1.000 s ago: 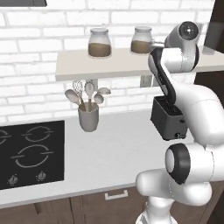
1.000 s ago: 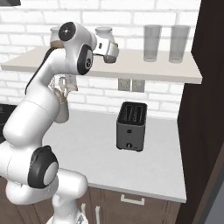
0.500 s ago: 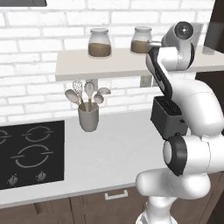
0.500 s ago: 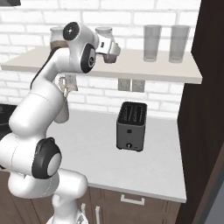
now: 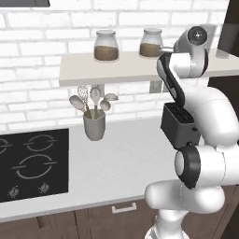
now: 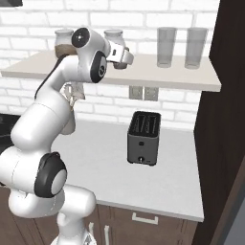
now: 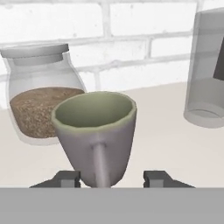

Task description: Gather all objects into one cabinet and sort the glasses and bowls to opposite sides.

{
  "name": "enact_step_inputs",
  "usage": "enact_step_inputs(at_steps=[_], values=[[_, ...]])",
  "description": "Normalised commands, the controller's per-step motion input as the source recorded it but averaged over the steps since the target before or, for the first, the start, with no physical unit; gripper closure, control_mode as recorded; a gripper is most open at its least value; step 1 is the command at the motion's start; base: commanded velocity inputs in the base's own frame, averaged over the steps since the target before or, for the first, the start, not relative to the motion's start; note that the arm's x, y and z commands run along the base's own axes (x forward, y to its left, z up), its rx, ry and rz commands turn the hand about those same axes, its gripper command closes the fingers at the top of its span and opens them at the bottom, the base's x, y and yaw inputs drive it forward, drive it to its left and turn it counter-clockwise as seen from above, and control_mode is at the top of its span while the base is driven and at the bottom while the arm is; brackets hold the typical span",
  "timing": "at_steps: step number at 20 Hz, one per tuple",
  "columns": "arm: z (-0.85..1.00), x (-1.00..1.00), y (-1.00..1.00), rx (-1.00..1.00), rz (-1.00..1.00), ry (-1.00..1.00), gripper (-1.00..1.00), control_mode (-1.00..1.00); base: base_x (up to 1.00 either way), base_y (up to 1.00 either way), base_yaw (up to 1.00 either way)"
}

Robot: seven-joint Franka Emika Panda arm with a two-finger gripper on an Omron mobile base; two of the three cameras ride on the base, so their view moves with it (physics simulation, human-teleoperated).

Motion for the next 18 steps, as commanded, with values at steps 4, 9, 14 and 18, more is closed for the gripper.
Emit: enact_step_inputs(at_steps=[4, 9, 14, 18], values=[[0.0, 0.03, 0.0, 0.0, 0.0, 0.0, 1.0, -1.0, 0.0, 0.0, 0.0], [0.0, 0.09, 0.0, 0.0, 0.0, 0.01, 1.0, -1.0, 0.0, 0.0, 0.0], [0.15, -0.02, 0.0, 0.0, 0.0, 0.0, 1.0, -1.0, 0.0, 0.0, 0.0], [0.41, -0.32, 0.0, 0.0, 0.0, -0.03, 1.0, -1.0, 0.0, 0.0, 0.0]])
